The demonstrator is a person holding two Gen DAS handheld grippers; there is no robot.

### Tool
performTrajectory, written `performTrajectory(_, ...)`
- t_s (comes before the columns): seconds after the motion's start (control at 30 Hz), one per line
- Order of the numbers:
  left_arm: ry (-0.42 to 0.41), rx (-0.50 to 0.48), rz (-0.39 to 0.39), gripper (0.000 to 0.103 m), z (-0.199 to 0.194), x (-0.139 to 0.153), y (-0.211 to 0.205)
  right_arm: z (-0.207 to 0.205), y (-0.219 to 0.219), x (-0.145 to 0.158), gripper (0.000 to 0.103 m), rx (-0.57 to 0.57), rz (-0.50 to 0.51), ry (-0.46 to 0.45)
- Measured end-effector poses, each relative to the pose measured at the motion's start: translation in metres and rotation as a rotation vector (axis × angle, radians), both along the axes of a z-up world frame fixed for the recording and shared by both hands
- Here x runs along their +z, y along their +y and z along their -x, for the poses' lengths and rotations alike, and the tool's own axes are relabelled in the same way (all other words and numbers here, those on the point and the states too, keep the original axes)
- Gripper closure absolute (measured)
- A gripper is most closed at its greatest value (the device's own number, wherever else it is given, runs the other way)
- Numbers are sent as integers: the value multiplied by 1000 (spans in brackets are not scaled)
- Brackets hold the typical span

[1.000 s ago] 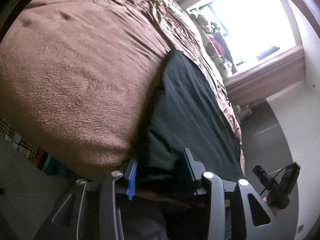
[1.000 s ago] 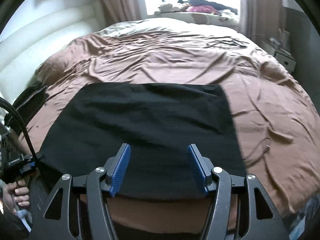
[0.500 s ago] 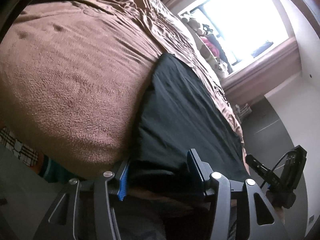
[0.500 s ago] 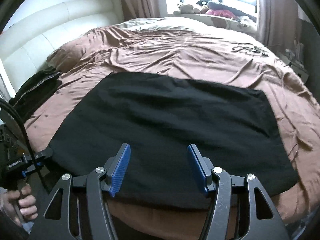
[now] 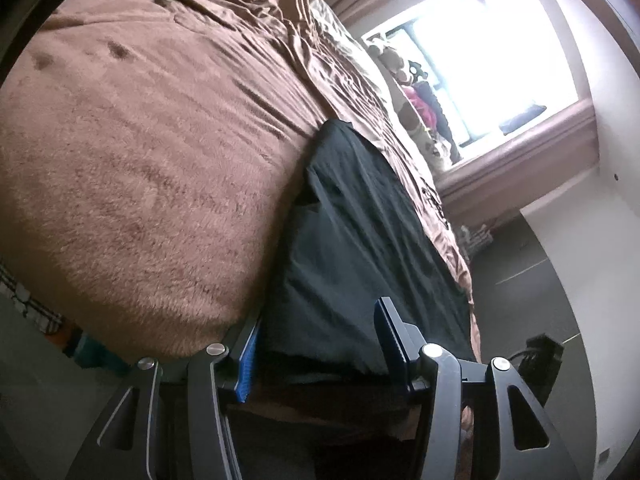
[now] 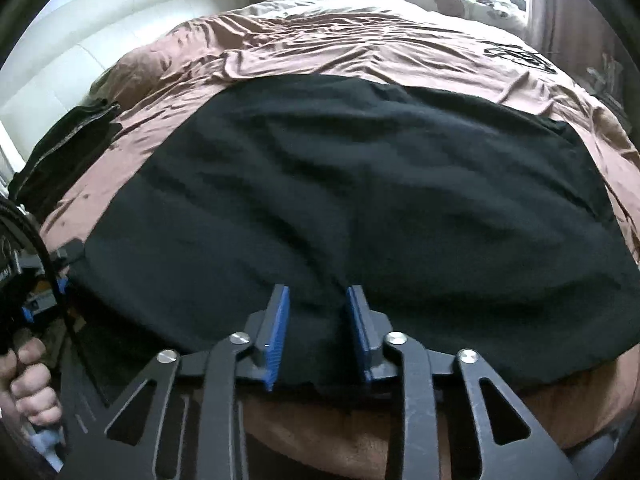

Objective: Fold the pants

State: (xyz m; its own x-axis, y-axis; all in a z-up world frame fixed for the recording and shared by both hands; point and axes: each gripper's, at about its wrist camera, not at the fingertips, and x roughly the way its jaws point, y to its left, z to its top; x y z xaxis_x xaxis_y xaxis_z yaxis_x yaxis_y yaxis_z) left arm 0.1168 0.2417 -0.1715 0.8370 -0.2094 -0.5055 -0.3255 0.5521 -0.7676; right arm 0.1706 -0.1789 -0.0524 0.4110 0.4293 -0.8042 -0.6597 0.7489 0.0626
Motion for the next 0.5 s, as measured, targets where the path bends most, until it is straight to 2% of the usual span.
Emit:
performTrajectory(0.1,-2,14,17,51,0,-2,1,-1,-2,-4,86,-5,2,12)
performTrajectory(0.27,-2,35,49,77,5,-12,1,6,-9,-1,90,-3,14,22)
performTrajectory(0.4,-28,40,63,81,11,-12,-3,5,-12,14,92,-16,0,6)
performTrajectory(0.5,-31,52,62,82,14,-10,-6,-2,-9,22,92,-20,-29,27)
